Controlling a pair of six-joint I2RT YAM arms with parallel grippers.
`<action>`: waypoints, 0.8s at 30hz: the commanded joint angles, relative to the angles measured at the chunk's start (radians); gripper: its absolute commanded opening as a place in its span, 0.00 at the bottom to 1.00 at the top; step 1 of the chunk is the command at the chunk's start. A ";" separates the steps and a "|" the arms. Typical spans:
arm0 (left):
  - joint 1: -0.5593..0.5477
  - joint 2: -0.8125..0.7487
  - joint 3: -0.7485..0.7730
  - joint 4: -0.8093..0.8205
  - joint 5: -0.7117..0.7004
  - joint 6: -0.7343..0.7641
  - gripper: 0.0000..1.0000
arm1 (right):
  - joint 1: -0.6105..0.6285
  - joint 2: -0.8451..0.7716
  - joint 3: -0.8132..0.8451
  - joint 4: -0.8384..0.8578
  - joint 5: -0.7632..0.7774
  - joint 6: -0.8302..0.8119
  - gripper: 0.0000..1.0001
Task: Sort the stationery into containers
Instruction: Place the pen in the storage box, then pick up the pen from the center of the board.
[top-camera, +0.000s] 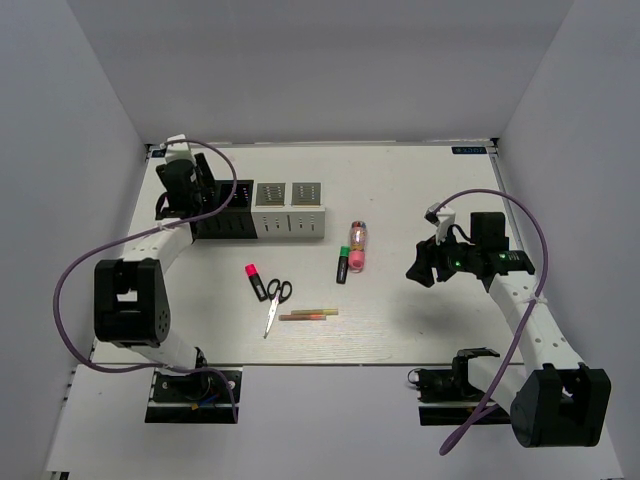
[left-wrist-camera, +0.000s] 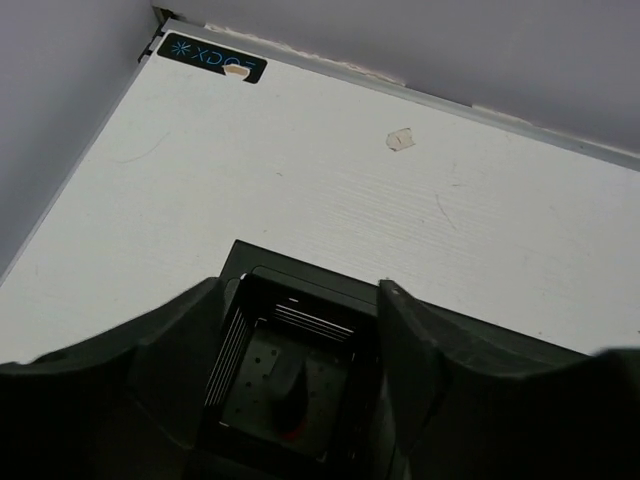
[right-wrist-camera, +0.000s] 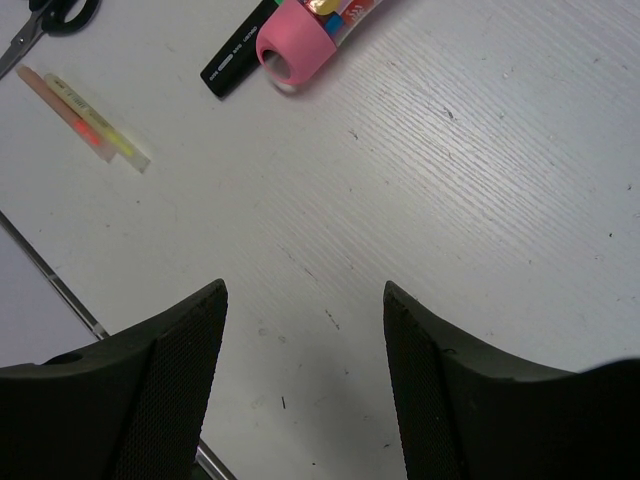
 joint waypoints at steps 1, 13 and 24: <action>-0.008 -0.074 0.000 -0.005 0.016 -0.009 0.78 | -0.004 -0.016 0.000 0.012 -0.008 -0.021 0.67; -0.276 -0.286 0.238 -1.062 0.178 -0.435 0.59 | 0.002 0.012 0.052 -0.048 -0.005 -0.003 0.91; -0.703 -0.386 -0.131 -1.100 -0.110 -0.799 0.65 | 0.006 0.053 0.087 -0.081 -0.033 0.026 0.81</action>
